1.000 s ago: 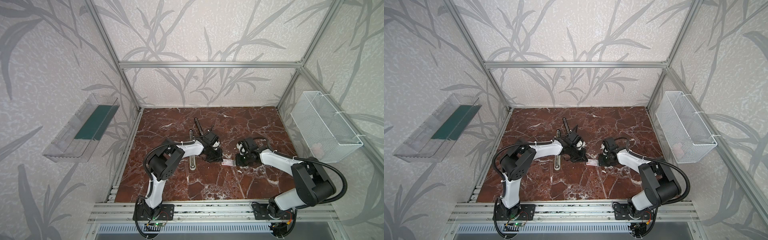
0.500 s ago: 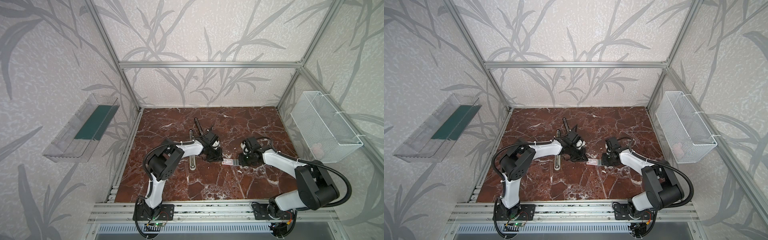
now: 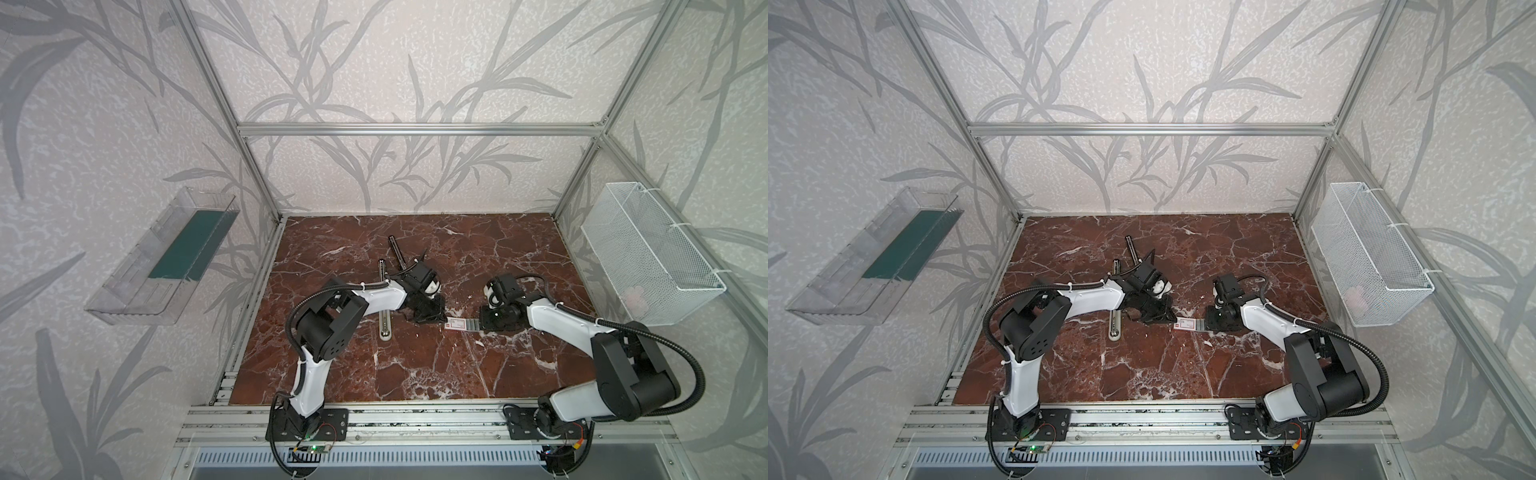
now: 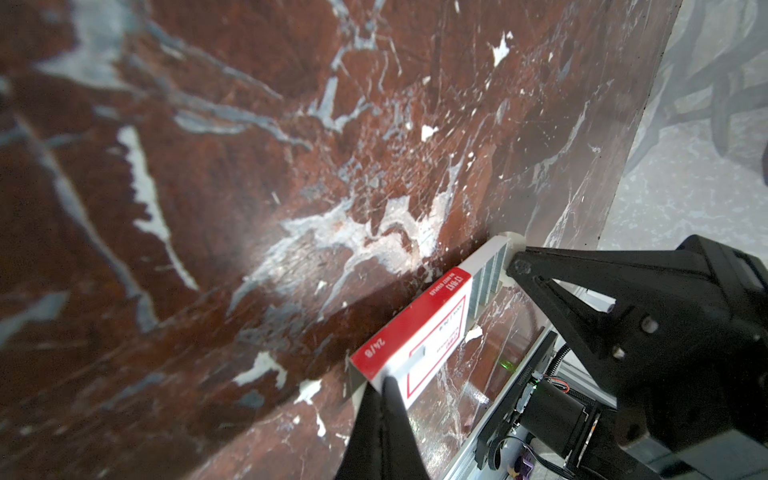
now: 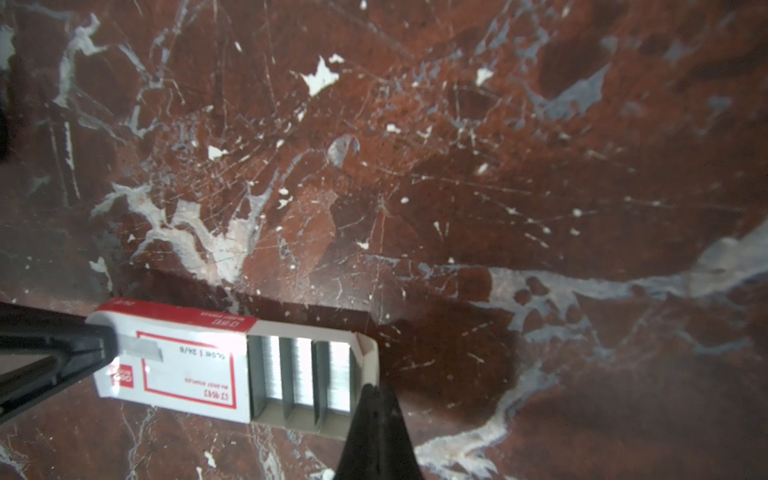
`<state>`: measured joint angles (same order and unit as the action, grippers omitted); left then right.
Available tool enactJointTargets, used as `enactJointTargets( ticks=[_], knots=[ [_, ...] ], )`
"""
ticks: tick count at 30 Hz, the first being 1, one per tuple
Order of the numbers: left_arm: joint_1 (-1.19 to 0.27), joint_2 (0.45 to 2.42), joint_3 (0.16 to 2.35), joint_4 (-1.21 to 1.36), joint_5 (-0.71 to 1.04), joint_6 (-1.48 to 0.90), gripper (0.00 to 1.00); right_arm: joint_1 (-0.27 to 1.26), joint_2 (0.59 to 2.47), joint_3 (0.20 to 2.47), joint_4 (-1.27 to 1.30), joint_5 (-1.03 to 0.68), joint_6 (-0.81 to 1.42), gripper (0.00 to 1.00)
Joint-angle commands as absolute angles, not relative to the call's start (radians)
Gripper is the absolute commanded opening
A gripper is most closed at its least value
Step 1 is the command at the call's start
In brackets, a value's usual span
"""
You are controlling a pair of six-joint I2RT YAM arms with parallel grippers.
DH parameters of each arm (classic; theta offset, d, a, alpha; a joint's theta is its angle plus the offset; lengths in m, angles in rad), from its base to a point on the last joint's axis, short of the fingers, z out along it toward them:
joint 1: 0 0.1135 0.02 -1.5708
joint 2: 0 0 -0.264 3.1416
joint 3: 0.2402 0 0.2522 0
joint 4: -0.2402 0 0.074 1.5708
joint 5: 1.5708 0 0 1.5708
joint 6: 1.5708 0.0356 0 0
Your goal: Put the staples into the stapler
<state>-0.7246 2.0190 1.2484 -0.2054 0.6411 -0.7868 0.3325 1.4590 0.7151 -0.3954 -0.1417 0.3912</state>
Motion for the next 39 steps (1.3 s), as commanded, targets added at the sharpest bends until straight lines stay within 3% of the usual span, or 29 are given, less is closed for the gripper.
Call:
enactJointTargets(
  ticks=[1,8,12,16,19,25,39],
  knots=[
    [-0.725,2.051,1.283,-0.212,0.656,-0.790,0.00,0.323,1.432,0.708,-0.427,-0.125,0.381,0.00],
    [-0.728,2.084,1.334,-0.228,0.654,-0.777,0.00,0.307,1.433,0.710,-0.432,-0.125,0.378,0.00],
    [-0.727,2.074,1.327,-0.230,0.650,-0.776,0.07,0.305,1.431,0.715,-0.439,-0.128,0.381,0.00],
    [-0.726,2.022,1.305,-0.251,0.610,-0.766,0.19,0.305,1.410,0.737,-0.470,-0.113,0.377,0.14],
    [-0.724,1.970,1.290,-0.268,0.579,-0.755,0.23,0.305,1.378,0.751,-0.497,-0.106,0.370,0.17],
    [-0.721,1.839,1.212,-0.258,0.481,-0.741,0.23,0.320,1.295,0.757,-0.500,-0.155,0.346,0.08],
    [-0.686,1.623,0.984,-0.111,0.402,-0.795,0.27,0.368,1.411,0.733,-0.422,-0.157,0.351,0.14]
  ],
)
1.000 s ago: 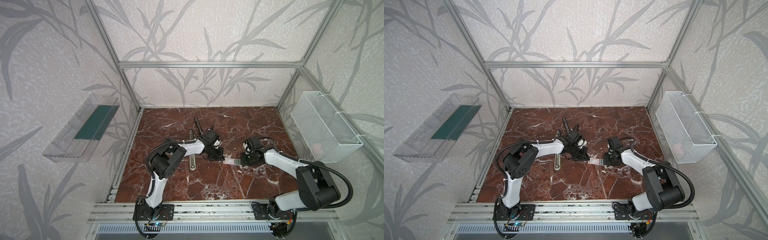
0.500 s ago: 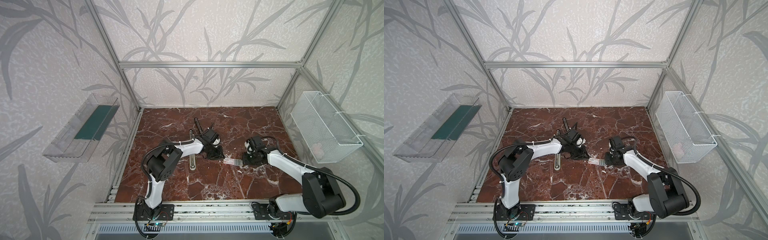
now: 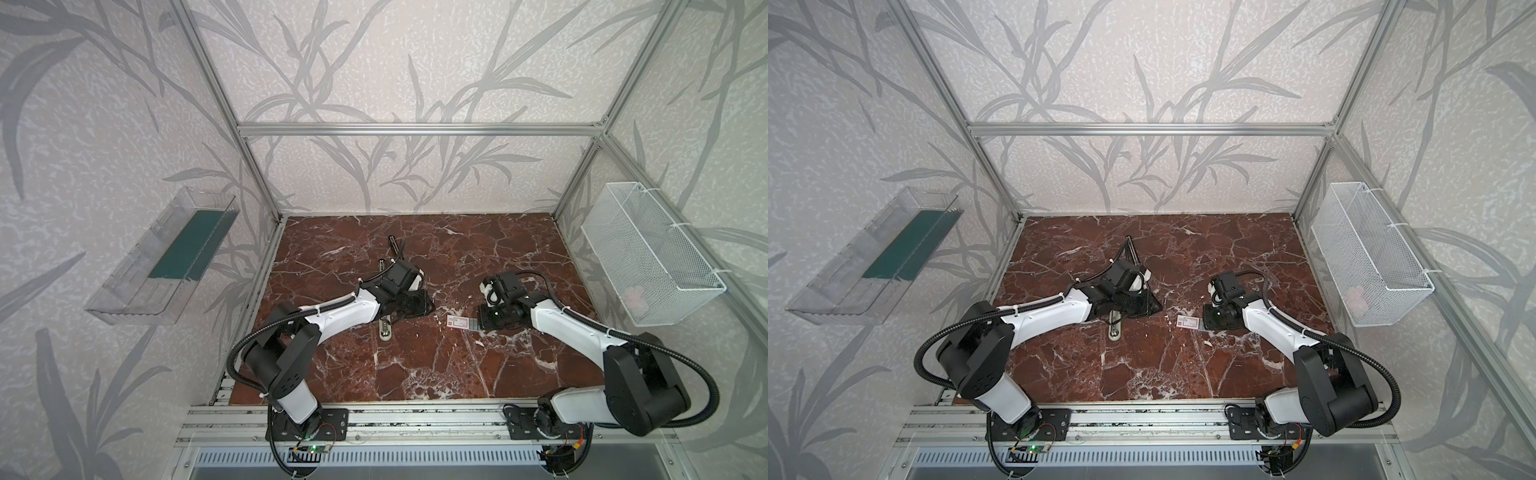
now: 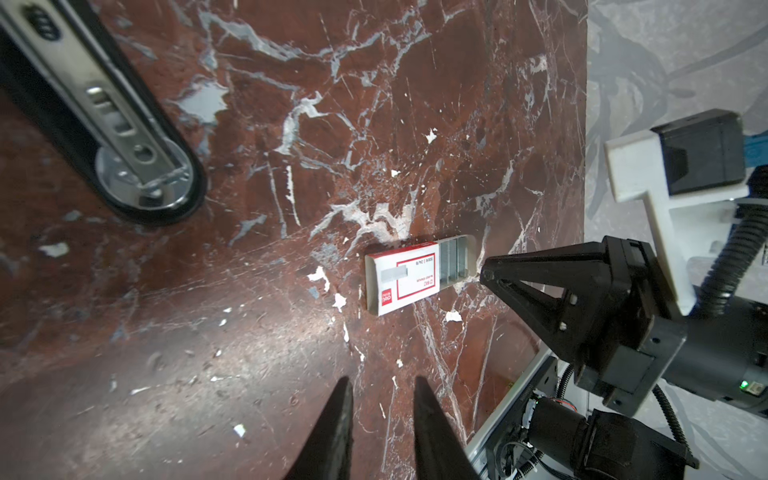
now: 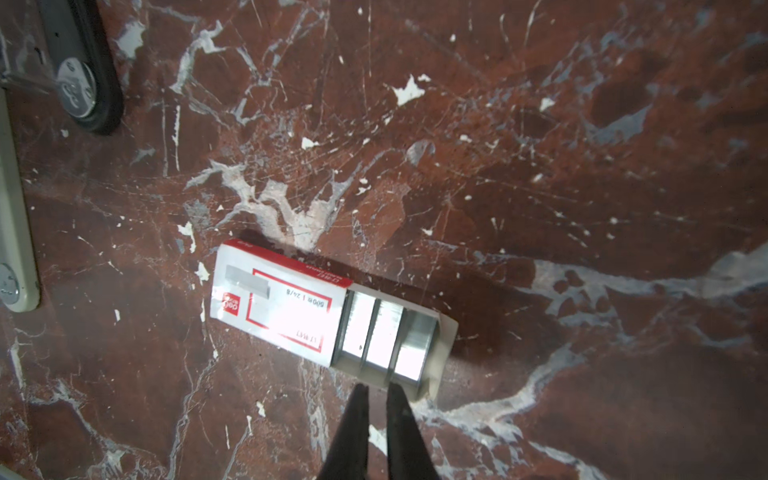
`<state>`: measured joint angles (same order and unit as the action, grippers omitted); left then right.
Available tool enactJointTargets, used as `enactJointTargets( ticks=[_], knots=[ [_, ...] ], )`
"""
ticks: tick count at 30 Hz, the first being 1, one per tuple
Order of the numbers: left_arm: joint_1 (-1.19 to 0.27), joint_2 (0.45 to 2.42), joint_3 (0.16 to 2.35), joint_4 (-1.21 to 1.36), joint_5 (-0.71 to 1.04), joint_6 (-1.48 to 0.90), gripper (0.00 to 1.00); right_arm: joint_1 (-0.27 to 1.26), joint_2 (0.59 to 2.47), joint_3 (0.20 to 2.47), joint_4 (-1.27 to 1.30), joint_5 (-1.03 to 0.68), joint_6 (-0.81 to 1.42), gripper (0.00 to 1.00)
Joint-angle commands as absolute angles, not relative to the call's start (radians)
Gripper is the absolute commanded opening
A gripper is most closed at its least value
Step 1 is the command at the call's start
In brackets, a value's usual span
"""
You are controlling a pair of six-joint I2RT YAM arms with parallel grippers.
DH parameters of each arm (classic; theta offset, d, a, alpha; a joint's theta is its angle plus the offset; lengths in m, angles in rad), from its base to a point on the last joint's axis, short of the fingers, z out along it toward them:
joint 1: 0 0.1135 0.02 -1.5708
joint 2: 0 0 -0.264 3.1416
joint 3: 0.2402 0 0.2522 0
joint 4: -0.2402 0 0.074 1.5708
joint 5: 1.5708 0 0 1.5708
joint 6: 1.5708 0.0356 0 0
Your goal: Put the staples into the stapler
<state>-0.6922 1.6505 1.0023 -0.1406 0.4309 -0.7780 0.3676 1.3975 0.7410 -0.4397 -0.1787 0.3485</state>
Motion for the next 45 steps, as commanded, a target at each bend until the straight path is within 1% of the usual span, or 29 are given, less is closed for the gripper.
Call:
enactJointTargets(
  ticks=[1,11,23,28,31,35,39,41,45],
  knots=[
    [-0.685,1.625,0.982,-0.109,0.402,-0.798,0.27,0.367,1.417,0.731,-0.420,-0.149,0.353,0.14],
    [-0.682,1.636,0.976,-0.094,0.411,-0.810,0.28,0.363,1.454,0.723,-0.425,-0.086,0.371,0.14],
    [-0.673,1.632,0.943,-0.057,0.419,-0.830,0.27,0.361,1.504,0.739,-0.442,-0.084,0.368,0.15],
    [-0.667,1.626,0.920,-0.032,0.425,-0.844,0.27,0.362,1.529,0.750,-0.448,-0.082,0.368,0.11],
    [-0.661,1.622,0.913,-0.026,0.428,-0.845,0.27,0.361,1.539,0.755,-0.454,-0.081,0.369,0.05],
    [-0.655,1.614,0.909,-0.020,0.431,-0.847,0.27,0.362,1.521,0.755,-0.459,-0.076,0.370,0.00],
    [-0.648,1.588,0.898,-0.013,0.400,-0.857,0.29,0.362,1.472,0.760,-0.475,-0.073,0.373,0.00],
    [-0.643,1.566,0.891,-0.005,0.384,-0.859,0.33,0.362,1.442,0.765,-0.488,-0.069,0.373,0.00],
    [-0.625,1.520,0.861,0.053,0.373,-0.865,0.34,0.357,1.386,0.771,-0.490,-0.085,0.370,0.00]
  ],
)
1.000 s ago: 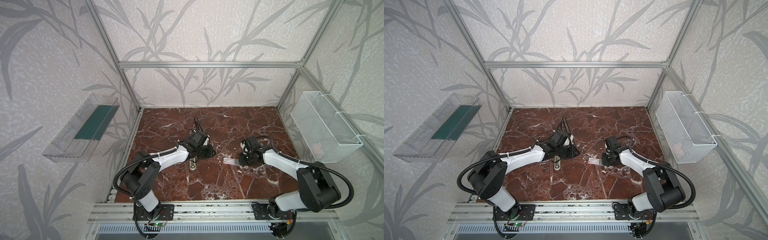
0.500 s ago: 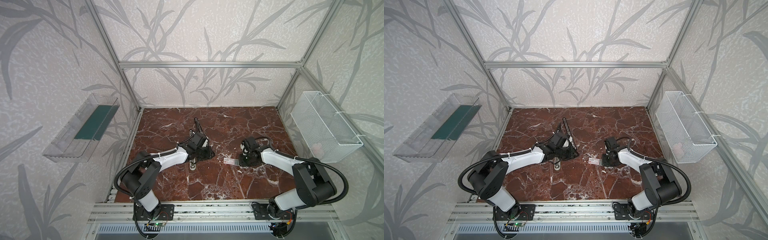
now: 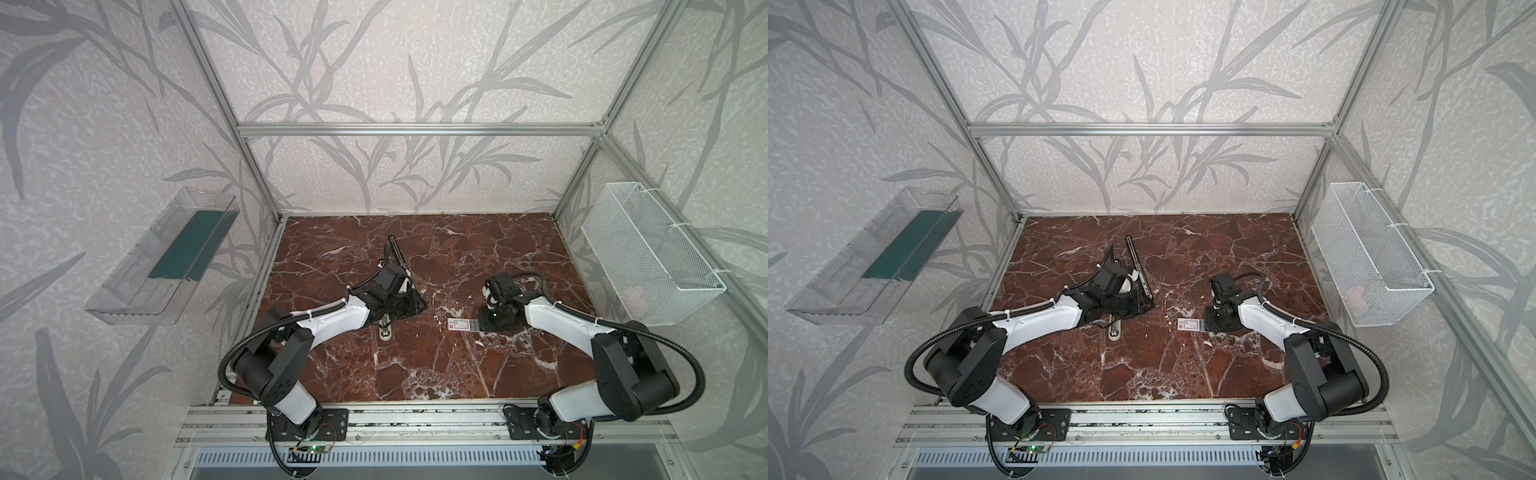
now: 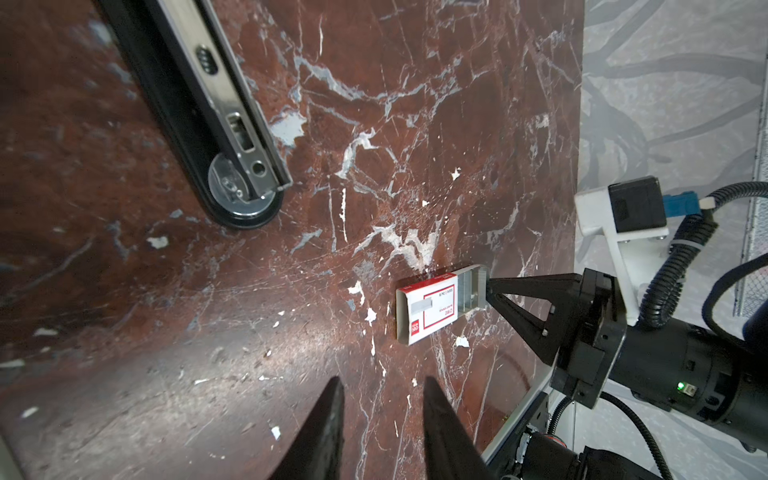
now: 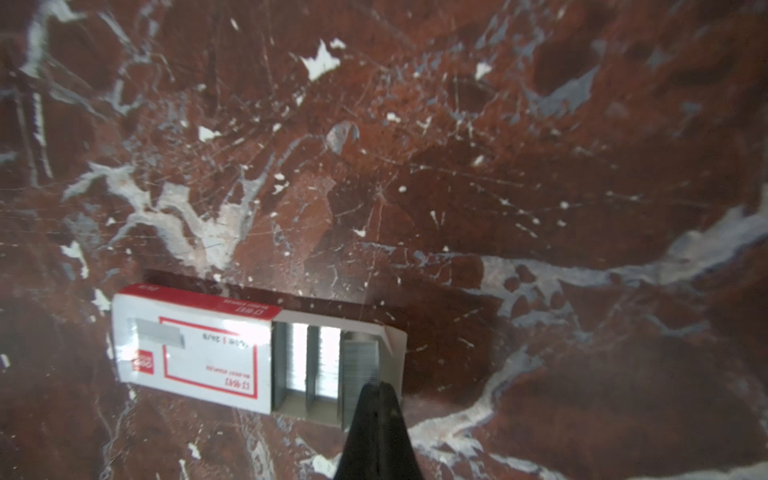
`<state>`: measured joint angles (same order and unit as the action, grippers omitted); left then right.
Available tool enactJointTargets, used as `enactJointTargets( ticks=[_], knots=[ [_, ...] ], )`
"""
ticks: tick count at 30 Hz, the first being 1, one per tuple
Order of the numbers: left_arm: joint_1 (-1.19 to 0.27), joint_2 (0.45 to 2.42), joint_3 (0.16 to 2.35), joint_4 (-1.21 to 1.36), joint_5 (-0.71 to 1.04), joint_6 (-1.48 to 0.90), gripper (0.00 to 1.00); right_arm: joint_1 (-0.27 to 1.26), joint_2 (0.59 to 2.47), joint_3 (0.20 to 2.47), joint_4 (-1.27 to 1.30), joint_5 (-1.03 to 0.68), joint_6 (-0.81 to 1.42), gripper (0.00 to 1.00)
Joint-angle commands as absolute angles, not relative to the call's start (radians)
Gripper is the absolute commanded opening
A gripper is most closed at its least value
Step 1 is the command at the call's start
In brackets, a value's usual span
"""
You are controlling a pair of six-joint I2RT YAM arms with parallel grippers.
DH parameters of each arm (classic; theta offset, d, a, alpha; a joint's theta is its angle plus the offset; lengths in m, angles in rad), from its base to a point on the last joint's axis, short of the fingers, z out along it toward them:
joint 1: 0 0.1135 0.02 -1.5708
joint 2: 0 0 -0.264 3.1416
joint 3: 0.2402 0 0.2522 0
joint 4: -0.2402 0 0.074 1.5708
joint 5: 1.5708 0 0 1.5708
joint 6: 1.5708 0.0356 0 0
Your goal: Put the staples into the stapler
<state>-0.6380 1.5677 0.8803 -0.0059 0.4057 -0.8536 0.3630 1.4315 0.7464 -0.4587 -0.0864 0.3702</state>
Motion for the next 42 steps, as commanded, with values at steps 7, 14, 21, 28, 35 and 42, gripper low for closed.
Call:
enactJointTargets(
  ticks=[7,14,21,28,35,42],
  knots=[
    [-0.599,1.449,0.849,0.048,0.354,-0.841,0.38,0.348,1.373,0.778,-0.461,-0.171,0.362,0.00],
    [-0.521,1.340,0.762,0.193,0.386,-0.884,0.44,0.347,1.289,0.797,-0.354,-0.368,0.353,0.00],
    [-0.441,1.228,0.743,0.177,0.459,-0.842,0.51,0.365,1.274,0.821,-0.170,-0.606,0.391,0.00],
    [-0.379,1.150,0.655,0.393,0.633,-0.917,0.46,0.427,1.282,0.810,0.097,-0.784,0.493,0.00],
    [-0.382,1.146,0.598,0.643,0.774,-0.997,0.44,0.476,1.288,0.805,0.342,-0.895,0.630,0.00],
    [-0.421,1.242,0.591,0.979,0.893,-1.140,0.45,0.492,1.309,0.786,0.617,-1.017,0.799,0.00]
  ],
)
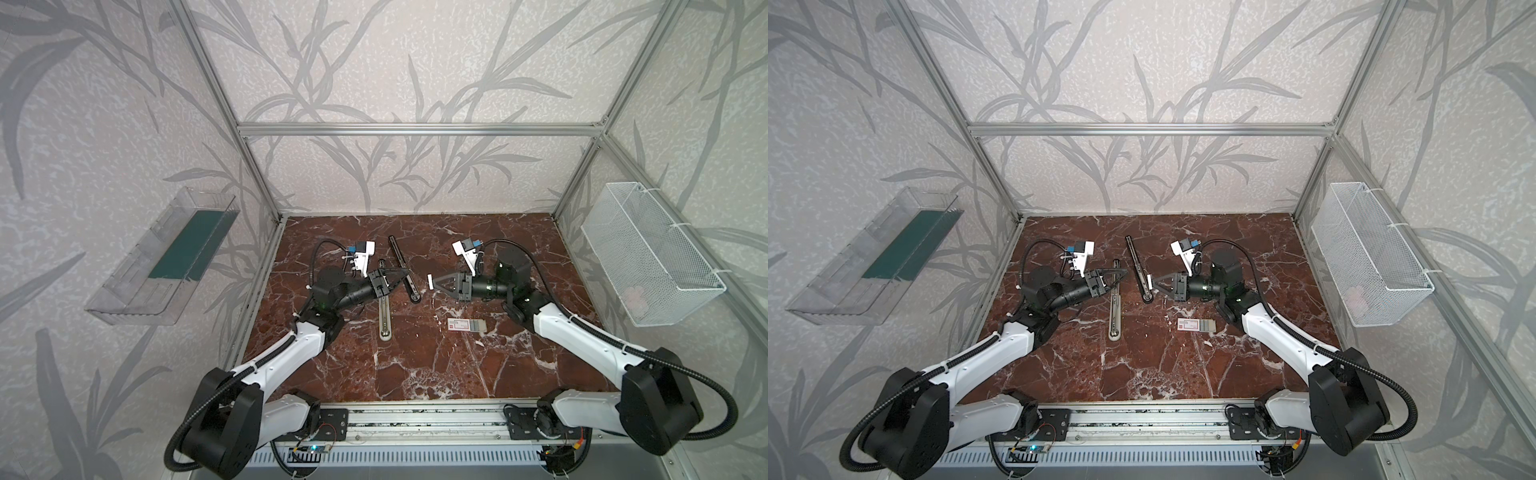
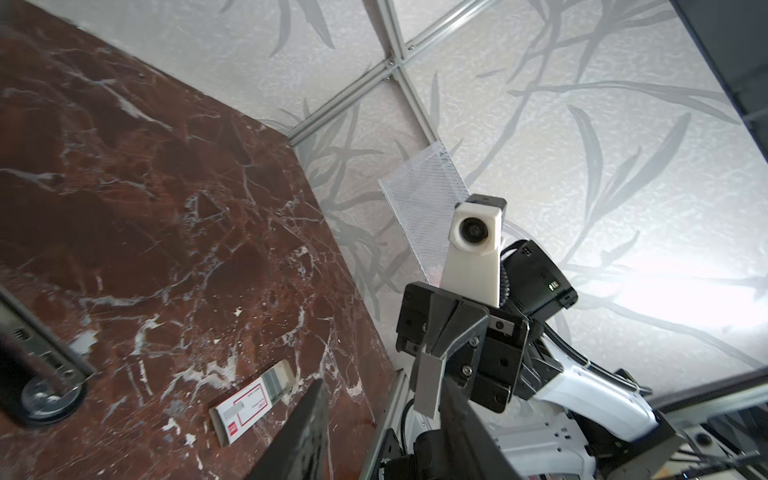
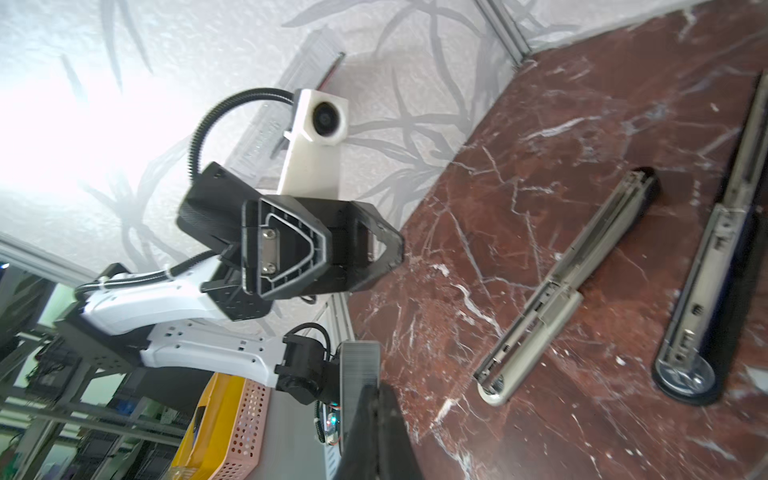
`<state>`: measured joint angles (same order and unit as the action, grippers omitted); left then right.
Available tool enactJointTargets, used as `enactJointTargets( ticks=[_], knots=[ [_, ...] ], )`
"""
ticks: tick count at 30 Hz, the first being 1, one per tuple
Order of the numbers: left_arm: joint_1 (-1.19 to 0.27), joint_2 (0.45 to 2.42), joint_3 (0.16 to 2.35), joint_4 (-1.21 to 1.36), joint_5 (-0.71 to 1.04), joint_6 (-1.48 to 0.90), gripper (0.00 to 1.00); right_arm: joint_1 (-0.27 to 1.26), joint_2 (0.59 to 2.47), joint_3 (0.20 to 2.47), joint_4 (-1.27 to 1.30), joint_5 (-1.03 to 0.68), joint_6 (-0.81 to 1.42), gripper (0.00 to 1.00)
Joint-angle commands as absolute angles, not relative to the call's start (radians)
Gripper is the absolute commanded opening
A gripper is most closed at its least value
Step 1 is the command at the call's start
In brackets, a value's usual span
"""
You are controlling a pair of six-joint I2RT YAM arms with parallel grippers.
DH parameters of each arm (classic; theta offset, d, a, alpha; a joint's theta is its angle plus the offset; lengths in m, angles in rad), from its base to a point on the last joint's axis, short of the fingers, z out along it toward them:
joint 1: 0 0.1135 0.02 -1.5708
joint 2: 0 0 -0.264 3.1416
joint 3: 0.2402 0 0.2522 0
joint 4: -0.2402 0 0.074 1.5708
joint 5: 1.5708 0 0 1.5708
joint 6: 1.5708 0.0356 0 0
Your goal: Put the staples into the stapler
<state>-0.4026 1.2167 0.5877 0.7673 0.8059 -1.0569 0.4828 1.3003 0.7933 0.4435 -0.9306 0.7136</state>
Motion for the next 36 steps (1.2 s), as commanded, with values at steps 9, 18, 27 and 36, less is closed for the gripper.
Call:
enactJointTargets(
  ticks=[9,18,27,36],
  knots=[
    [-0.472,1.308,0.621,1.146,0.913,-1.198,0.45,0.495,1.353,0.772,0.838,-1.097,0.924,0.00],
    [-0.497,1.327,0.615,1.209,0.910,-1.226,0.44,0.494,1.376,0.757,0.864,-1.100,0.941,0.00],
    [-0.513,1.341,0.653,1.167,0.916,-1.209,0.35,0.494,1.381,0.752,0.885,-1.109,0.955,0.00],
    [-0.517,1.350,0.657,1.170,0.920,-1.218,0.30,0.494,1.381,0.749,0.867,-1.097,0.944,0.00]
  ],
)
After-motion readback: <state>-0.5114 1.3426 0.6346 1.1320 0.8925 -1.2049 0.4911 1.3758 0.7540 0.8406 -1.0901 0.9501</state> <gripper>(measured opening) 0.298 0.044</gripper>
